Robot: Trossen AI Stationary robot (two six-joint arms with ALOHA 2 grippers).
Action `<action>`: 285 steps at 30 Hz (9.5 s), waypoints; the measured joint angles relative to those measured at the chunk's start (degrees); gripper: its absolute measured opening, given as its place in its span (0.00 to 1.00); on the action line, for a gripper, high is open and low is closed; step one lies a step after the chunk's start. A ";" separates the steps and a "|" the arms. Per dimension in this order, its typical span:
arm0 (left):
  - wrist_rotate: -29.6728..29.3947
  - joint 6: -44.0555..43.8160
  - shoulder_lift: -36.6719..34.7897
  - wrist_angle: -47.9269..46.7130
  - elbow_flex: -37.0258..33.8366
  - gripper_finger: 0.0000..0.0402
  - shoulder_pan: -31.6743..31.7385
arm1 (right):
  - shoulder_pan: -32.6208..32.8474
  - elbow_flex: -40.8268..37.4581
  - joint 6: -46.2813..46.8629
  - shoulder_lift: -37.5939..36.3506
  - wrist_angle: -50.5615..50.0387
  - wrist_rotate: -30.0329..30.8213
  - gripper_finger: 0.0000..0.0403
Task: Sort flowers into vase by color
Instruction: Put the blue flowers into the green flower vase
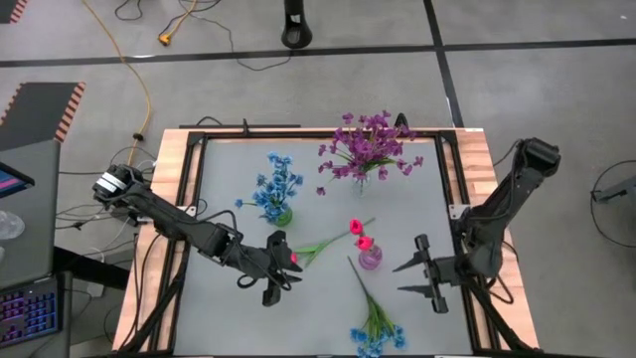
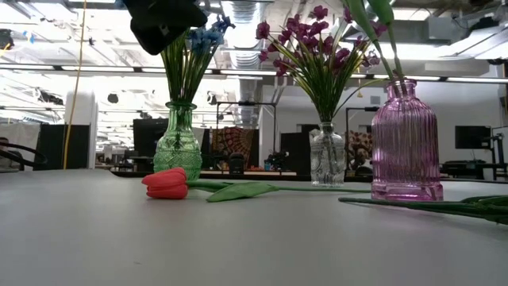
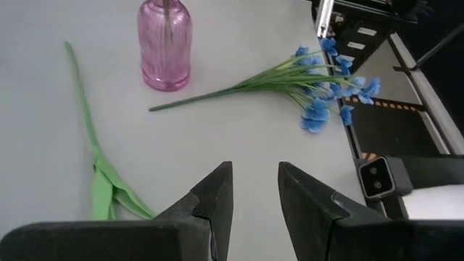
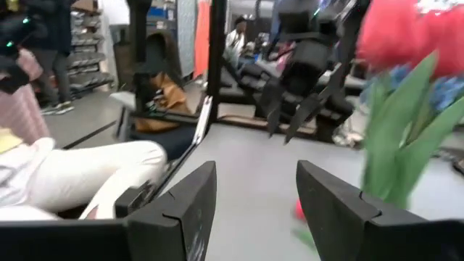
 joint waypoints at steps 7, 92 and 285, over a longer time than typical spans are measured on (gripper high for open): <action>0.48 -0.07 0.00 0.01 0.00 0.24 0.00 | 1.46 0.02 15.44 3.82 0.04 -0.13 0.54; 0.21 6.73 0.00 -2.49 0.00 0.24 0.02 | -19.04 42.71 93.02 48.22 -66.05 -53.47 0.10; 4.66 41.20 0.02 6.59 0.02 0.04 -3.43 | -28.12 42.71 102.25 48.28 -1.89 -67.48 0.34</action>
